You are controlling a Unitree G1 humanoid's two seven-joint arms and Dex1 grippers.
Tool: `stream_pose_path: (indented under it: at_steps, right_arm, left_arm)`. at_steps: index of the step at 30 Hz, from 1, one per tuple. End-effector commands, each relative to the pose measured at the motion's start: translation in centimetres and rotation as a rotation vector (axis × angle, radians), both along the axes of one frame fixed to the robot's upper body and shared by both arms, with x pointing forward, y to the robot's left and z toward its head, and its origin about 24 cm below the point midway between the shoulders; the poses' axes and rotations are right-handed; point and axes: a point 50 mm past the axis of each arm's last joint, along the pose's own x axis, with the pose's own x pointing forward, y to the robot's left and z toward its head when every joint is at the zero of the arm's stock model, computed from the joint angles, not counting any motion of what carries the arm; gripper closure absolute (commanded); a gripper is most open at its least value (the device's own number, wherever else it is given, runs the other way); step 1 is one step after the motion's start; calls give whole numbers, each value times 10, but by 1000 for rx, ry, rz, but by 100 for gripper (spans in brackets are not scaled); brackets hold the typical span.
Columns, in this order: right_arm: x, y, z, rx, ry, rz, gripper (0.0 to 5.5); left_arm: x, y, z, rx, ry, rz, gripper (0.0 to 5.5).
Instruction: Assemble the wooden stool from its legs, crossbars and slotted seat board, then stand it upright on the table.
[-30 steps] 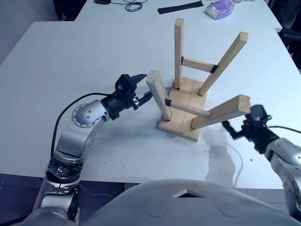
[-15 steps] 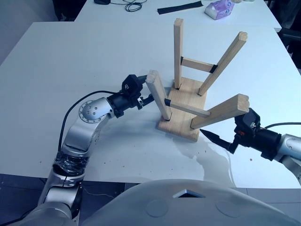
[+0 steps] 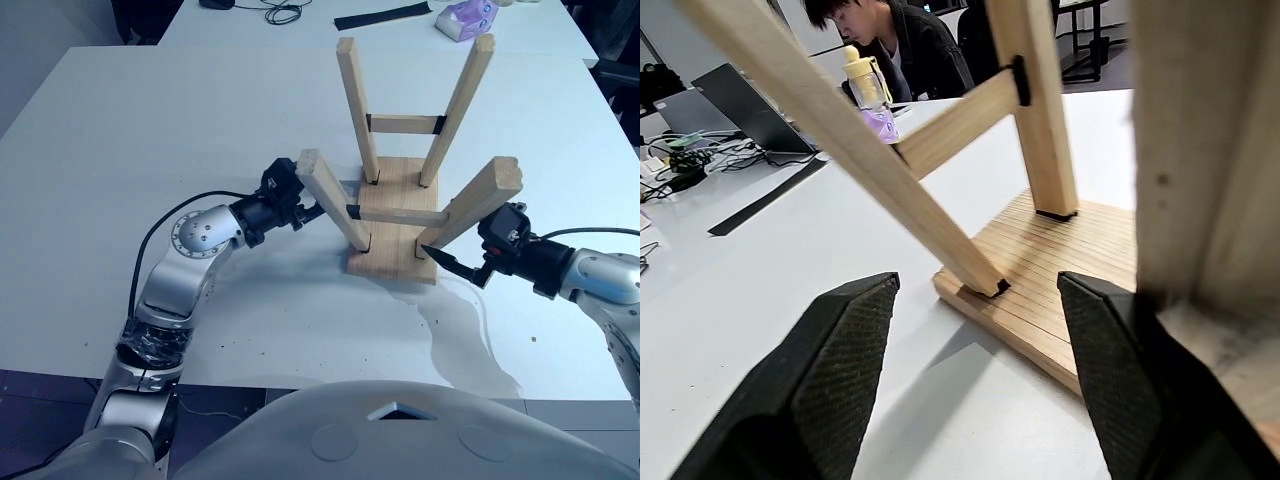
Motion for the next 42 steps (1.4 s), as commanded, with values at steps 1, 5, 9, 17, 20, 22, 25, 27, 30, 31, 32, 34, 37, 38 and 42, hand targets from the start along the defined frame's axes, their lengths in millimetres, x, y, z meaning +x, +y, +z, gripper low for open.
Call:
stream_pose_path:
  at_steps: [1,5,9,17,20,22,25,27,30,31,32,34,37,38,42]
  right_arm:
    - [3,-3,-9,13,3,-23,90]
    - [2,-11,-23,77,65,-86,90]
    - [-2,-12,-34,124,107,-127,90]
    - [-25,-32,-27,219,141,-268,90]
    - [-33,-41,-24,249,119,-362,108]
    - [-37,-45,-24,264,101,-443,127]
    - [-31,-55,-24,249,46,-576,159]
    - [-18,-62,-19,242,-24,-662,159]
    - [0,-69,0,264,-144,-737,159]
    - [6,-72,9,273,-194,-758,159]
    - [10,-75,18,283,-241,-779,159]
    - [15,-82,34,300,-322,-812,159]
    - [12,-88,47,303,-391,-844,159]
    - [10,-88,49,303,-399,-851,159]
    - [8,-77,43,304,-354,-827,159]
  left_arm:
    - [-1,-10,4,-18,-13,-68,254]
    - [2,-11,7,-17,-22,-64,254]
    - [7,-10,11,-23,-35,-49,254]
    - [6,22,6,-81,77,222,254]
    - [-19,25,-5,-115,183,278,305]
    - [-30,26,-10,-123,231,357,331]
    - [-31,27,-7,-122,215,485,362]
    - [-25,27,0,-144,180,569,362]
    - [-17,29,15,-185,114,624,362]
    - [-16,30,20,-200,97,634,362]
    - [-15,30,25,-212,86,637,362]
    - [-14,32,35,-221,60,625,362]
    - [-14,40,47,-191,35,602,362]
    - [-14,42,49,-179,38,592,362]
    - [-16,37,44,-140,100,542,362]
